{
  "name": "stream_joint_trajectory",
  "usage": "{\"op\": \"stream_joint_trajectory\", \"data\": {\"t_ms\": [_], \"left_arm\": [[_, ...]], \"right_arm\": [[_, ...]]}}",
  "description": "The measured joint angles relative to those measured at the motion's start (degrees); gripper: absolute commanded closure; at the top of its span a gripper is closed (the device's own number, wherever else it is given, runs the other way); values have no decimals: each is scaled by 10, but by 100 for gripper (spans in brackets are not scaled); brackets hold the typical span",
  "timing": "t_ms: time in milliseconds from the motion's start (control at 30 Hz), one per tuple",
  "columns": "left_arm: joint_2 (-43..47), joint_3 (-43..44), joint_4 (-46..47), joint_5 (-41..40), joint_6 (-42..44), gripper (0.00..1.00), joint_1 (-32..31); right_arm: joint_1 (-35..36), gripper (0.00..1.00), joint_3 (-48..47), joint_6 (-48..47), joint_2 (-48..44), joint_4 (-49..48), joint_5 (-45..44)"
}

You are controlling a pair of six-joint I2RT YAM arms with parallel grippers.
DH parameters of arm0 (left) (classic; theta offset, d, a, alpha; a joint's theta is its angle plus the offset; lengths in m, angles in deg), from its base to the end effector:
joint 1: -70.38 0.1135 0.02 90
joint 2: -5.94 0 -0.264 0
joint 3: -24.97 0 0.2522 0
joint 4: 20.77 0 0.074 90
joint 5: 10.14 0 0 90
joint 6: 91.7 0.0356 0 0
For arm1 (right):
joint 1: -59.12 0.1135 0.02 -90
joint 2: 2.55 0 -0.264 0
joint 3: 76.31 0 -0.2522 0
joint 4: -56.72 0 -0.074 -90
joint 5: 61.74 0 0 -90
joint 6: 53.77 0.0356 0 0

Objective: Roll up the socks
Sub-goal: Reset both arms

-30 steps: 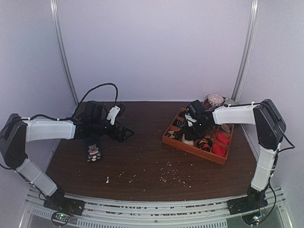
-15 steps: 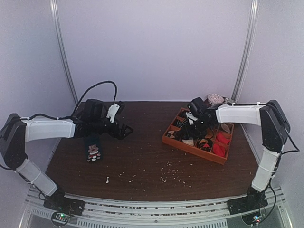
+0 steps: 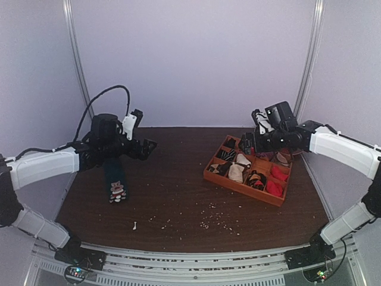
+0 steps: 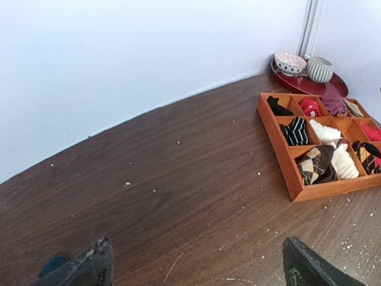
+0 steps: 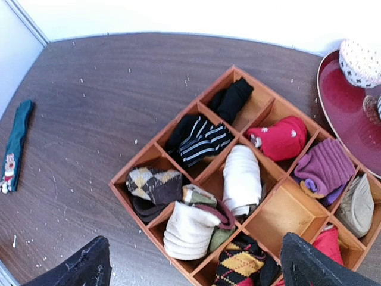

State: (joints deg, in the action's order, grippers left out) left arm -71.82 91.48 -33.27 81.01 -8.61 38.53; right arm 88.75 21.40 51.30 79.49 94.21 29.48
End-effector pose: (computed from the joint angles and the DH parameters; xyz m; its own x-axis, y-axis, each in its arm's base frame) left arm 0.2644 -0.1651 0.2782 -0.4050 0.1100 -0.9077 0.4981 0.8590 -0.1181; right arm 0.2803 0.1603 0.3097 -0.6403 -0.0651 -0.7654 -0.3547 0.9088 0.2194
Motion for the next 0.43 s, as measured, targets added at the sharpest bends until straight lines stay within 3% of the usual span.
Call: {"op": "stream_joint_trajectory", "data": {"t_ms": [233,433], "left_arm": [[54,0,17,-40,-16,2,0],[75,0,39,-55,-37,2,0]], "right_arm": [[-1,0,114,1,-84,-90,-41],[-2,0,153,-3,-135,-132,-93]]}}
